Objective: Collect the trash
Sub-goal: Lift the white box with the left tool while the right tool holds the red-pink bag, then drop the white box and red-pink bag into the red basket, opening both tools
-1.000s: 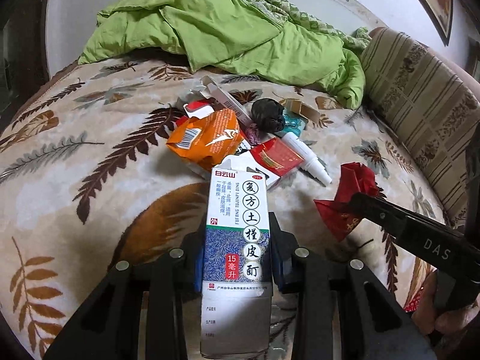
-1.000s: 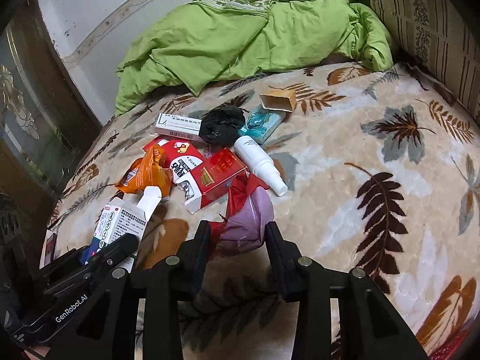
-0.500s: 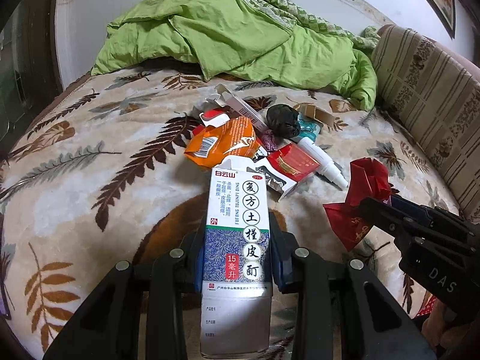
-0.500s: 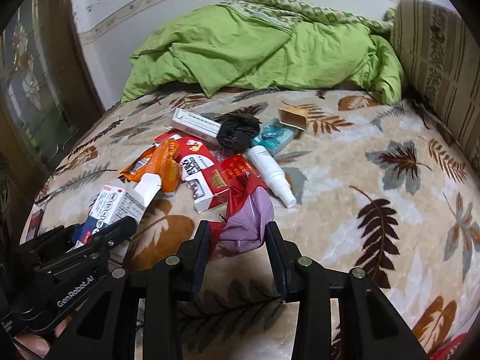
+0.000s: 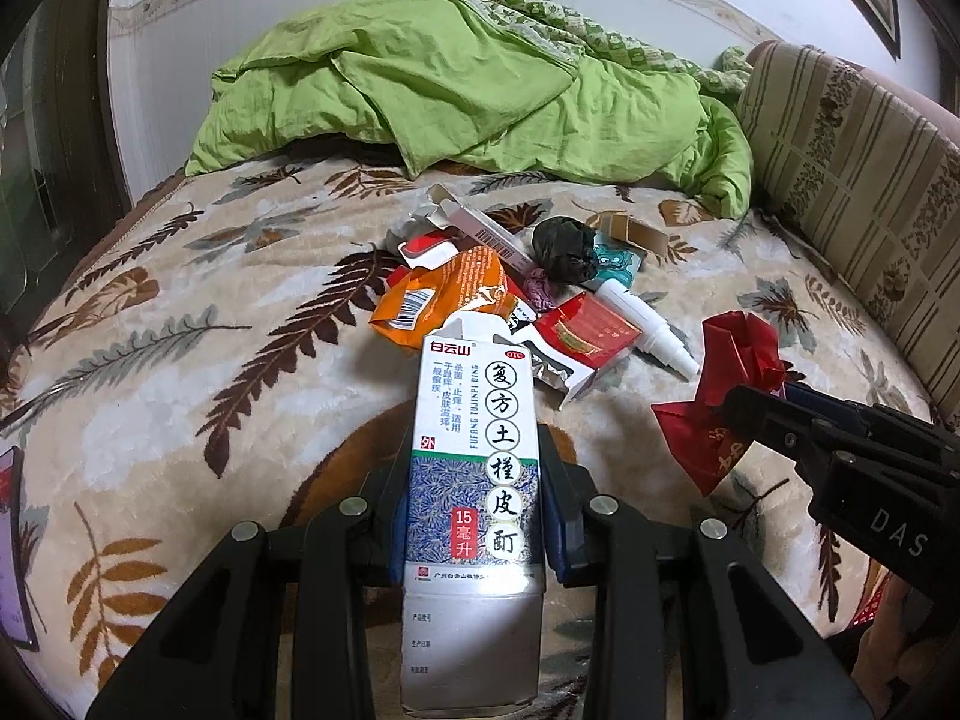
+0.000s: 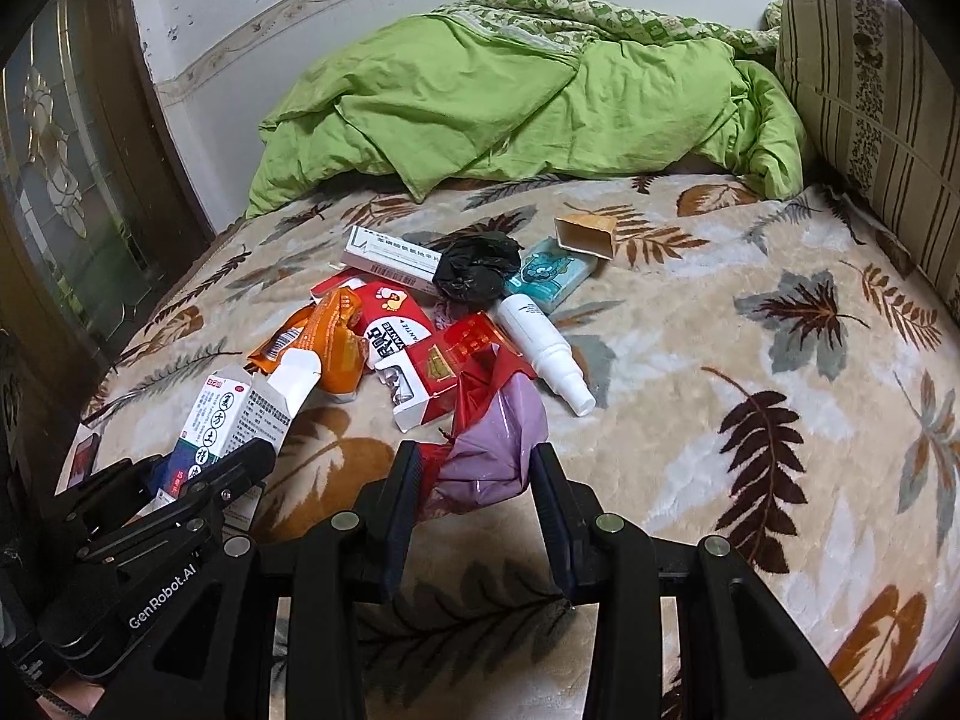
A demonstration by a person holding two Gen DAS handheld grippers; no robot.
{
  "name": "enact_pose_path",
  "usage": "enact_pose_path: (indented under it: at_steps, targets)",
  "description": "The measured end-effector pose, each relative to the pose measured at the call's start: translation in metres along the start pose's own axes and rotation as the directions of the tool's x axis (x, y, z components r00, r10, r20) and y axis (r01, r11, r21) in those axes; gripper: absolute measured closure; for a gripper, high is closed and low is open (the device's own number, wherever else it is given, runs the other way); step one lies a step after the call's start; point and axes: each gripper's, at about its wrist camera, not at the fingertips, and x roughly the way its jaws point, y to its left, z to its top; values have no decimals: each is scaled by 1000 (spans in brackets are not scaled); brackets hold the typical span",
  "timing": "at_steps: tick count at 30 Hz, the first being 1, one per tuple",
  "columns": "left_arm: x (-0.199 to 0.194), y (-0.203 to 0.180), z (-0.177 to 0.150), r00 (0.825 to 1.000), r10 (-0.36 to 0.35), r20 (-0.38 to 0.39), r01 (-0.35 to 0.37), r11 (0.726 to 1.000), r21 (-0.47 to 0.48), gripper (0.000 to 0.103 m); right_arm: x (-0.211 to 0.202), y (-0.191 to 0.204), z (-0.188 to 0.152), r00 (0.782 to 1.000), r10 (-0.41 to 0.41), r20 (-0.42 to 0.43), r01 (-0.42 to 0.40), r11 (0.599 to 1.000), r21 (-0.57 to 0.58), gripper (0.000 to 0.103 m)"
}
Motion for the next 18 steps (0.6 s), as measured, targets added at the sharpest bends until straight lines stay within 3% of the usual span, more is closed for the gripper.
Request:
enact_pose_path:
  at_steps: [9, 18]
  targets:
    - [-1, -2, 1, 1000, 0, 2, 0, 1000, 5, 70, -1, -1, 1, 1000, 0, 7, 0, 1000, 8, 63]
    - [-11, -12, 0, 998, -60, 18, 59, 997, 55, 70, -19, -10, -1, 999, 28, 18, -30, 997, 67, 63]
